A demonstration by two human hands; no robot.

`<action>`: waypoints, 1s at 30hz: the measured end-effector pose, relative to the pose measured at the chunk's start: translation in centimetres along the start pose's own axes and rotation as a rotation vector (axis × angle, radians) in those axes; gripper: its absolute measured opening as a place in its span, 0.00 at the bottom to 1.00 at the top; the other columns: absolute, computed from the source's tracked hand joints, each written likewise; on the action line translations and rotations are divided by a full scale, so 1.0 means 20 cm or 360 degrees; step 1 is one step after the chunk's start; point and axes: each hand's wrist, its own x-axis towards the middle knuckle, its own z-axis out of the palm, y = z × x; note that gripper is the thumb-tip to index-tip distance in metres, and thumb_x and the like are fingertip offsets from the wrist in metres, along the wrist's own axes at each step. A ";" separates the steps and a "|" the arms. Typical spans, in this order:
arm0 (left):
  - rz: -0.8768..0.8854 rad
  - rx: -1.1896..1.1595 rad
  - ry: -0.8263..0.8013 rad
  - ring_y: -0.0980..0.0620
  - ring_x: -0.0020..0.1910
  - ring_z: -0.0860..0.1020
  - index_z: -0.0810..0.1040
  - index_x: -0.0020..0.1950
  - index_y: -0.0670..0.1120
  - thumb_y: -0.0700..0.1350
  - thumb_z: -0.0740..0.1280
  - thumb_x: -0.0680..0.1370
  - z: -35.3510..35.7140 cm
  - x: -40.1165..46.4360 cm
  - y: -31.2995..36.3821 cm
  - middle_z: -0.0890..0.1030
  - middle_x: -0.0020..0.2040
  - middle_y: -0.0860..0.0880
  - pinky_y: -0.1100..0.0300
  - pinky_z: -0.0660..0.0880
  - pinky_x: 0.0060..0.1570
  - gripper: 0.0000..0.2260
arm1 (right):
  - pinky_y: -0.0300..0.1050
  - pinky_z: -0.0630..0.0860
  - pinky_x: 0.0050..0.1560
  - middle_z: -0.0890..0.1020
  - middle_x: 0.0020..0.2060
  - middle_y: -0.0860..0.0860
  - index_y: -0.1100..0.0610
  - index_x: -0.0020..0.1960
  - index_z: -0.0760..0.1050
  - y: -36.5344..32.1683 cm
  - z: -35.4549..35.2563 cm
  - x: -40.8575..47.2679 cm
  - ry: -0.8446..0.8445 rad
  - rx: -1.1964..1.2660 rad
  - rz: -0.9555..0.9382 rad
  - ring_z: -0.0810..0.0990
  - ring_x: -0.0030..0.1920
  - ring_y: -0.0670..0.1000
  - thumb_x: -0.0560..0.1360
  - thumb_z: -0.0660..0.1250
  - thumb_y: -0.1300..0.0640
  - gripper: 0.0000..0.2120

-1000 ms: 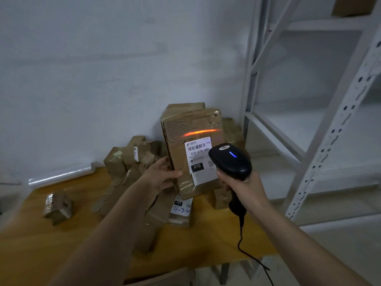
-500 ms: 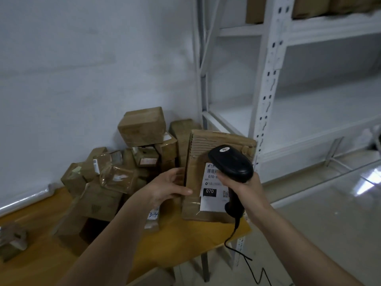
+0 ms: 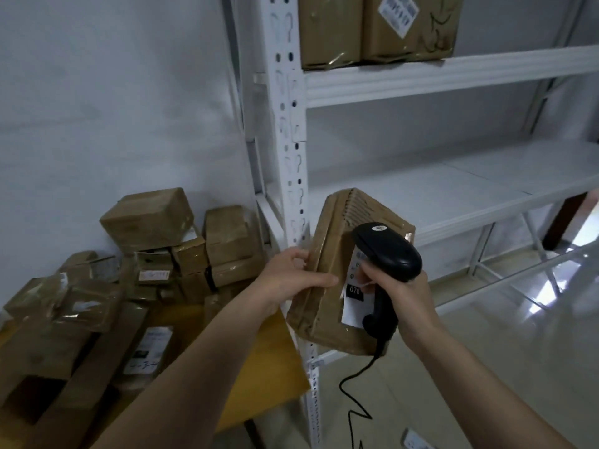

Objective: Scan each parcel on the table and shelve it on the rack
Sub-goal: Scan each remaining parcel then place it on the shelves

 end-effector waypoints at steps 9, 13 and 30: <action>-0.0120 -0.0044 0.0740 0.52 0.43 0.82 0.80 0.48 0.49 0.58 0.76 0.64 0.35 0.26 0.30 0.84 0.44 0.50 0.55 0.80 0.46 0.20 | 0.45 0.79 0.44 0.86 0.43 0.53 0.54 0.50 0.82 0.03 -0.38 0.36 0.0000 0.0081 0.0160 0.84 0.47 0.53 0.68 0.77 0.59 0.11; -0.0115 0.0038 0.0999 0.51 0.43 0.81 0.78 0.49 0.50 0.63 0.75 0.63 0.36 0.35 0.43 0.82 0.44 0.52 0.52 0.80 0.50 0.22 | 0.35 0.76 0.34 0.85 0.35 0.44 0.48 0.47 0.81 0.03 -0.38 0.46 -0.0127 0.0161 0.0202 0.84 0.40 0.44 0.64 0.79 0.55 0.13; 0.0011 0.0143 0.1189 0.47 0.64 0.72 0.63 0.73 0.46 0.49 0.77 0.68 0.43 0.41 0.46 0.72 0.66 0.47 0.47 0.73 0.63 0.38 | 0.46 0.79 0.39 0.86 0.39 0.54 0.59 0.54 0.81 0.10 -0.14 0.78 -0.0445 0.0450 0.0613 0.85 0.41 0.53 0.71 0.75 0.57 0.13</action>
